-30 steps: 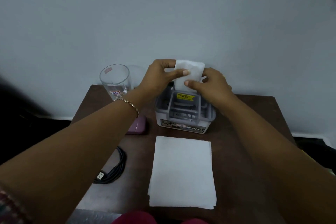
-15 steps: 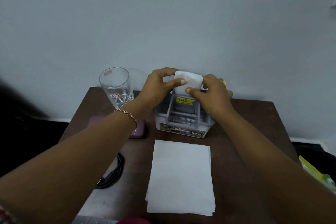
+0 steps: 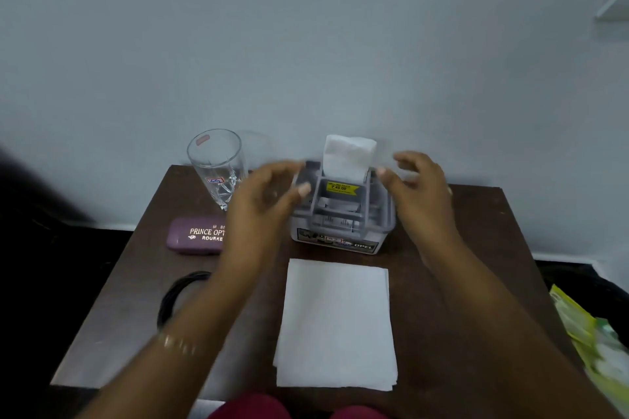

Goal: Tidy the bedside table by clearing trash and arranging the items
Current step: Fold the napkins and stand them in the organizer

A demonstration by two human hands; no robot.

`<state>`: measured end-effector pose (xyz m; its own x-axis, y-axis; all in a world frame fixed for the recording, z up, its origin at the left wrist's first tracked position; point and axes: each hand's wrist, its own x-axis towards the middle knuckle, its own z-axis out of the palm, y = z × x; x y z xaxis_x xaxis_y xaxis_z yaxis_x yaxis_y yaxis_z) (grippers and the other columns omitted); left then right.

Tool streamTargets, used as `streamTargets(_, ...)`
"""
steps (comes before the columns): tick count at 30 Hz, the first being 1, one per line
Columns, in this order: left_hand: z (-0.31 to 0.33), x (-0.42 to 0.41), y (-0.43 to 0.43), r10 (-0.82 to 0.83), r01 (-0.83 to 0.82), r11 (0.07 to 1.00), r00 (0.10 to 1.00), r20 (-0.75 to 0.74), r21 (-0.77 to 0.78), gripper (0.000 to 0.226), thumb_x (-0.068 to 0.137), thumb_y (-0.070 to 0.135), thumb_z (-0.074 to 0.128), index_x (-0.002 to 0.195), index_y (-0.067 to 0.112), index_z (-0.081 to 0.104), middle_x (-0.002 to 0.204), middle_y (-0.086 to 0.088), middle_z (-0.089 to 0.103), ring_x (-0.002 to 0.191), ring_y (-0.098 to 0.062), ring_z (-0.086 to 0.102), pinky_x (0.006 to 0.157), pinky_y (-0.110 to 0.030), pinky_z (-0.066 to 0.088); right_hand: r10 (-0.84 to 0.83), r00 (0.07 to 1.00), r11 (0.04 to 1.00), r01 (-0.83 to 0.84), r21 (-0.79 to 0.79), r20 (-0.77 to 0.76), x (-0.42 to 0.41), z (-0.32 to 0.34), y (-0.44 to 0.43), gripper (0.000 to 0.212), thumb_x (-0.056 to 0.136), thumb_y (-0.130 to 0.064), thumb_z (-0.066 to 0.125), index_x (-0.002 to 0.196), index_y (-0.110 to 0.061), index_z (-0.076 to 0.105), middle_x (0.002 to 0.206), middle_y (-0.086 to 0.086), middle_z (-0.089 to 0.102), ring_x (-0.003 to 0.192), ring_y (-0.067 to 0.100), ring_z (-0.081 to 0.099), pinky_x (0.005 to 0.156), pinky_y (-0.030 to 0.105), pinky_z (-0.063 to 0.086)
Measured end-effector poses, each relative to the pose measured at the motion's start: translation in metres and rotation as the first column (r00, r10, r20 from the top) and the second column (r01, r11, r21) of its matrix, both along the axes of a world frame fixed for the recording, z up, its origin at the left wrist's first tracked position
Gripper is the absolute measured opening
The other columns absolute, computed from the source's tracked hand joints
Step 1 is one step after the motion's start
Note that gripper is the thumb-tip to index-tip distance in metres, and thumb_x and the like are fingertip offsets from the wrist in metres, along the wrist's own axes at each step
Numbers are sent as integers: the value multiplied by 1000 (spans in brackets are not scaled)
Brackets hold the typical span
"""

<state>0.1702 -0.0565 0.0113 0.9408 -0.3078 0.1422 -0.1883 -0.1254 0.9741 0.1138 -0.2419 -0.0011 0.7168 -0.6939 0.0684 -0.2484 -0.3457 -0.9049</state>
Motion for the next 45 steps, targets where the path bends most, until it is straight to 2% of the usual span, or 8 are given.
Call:
streamTargets(7,4,-94,46,-42,84,988,956,-289,133,28,82,10,66,96,34,67,95,16,71,91,7,62,72,-7,49,-242,969,936,246,250,-50,-108,-45,42,16,85,-17,64,99,-21,63,94,-1,66,89,14,62,69,17,43)
streamTargets(11,-9,-95,53,-51,162,915,955,-294,370,26,82,9,66,90,33,65,84,7,70,78,-6,64,76,-22,53,-63,985,992,80,98,-162,-119,-61,53,19,82,-14,66,89,-32,64,93,-3,65,81,8,61,69,19,45)
streamTargets(15,-48,-64,50,86,74,835,961,-262,545,19,83,6,62,95,21,64,95,-2,68,93,-23,64,86,-38,52,-6,962,999,-6,-42,-275,-117,-62,62,21,78,-16,71,97,-25,68,93,-6,55,82,11,58,75,25,47)
streamTargets(19,-68,-44,40,207,-53,863,944,-256,502,31,86,9,60,116,7,62,106,-12,68,100,-31,63,92,-42,50,18,944,996,-46,-77,-328,-121,-65,70,26,75,-19,75,99,-27,69,92,-7,52,87,13,55,82,35,50)
streamTargets(26,-66,-43,33,277,-129,908,899,-339,399,8,82,22,68,75,21,71,79,-4,70,82,-23,65,84,-41,55,-13,945,990,-34,-138,-326,-122,-63,75,27,75,-24,74,99,-33,67,91,-8,51,87,13,54,85,39,49)
streamTargets(31,-63,-45,29,272,-126,899,911,-309,420,12,79,28,71,75,17,72,65,4,64,60,-12,53,64,-27,44,-10,939,990,-38,-133,-342,-122,-63,74,26,77,-25,73,101,-33,66,92,-8,49,89,13,53,87,40,48)
streamTargets(39,-68,-48,35,222,-134,930,947,-232,343,17,75,29,75,63,21,67,68,4,68,67,-16,60,69,-37,50,-4,938,990,-46,-136,-347,-123,-64,73,28,77,-28,73,103,-34,66,95,-8,50,92,13,52,88,39,47)
streamTargets(45,-64,-51,46,100,-143,912,986,130,384,12,74,29,74,68,28,65,85,11,62,75,-6,59,65,-34,50,-12,936,989,-42,-145,-352,-124,-64,73,23,76,-32,72,97,-32,62,94,-10,49,92,11,49,84,32,40)
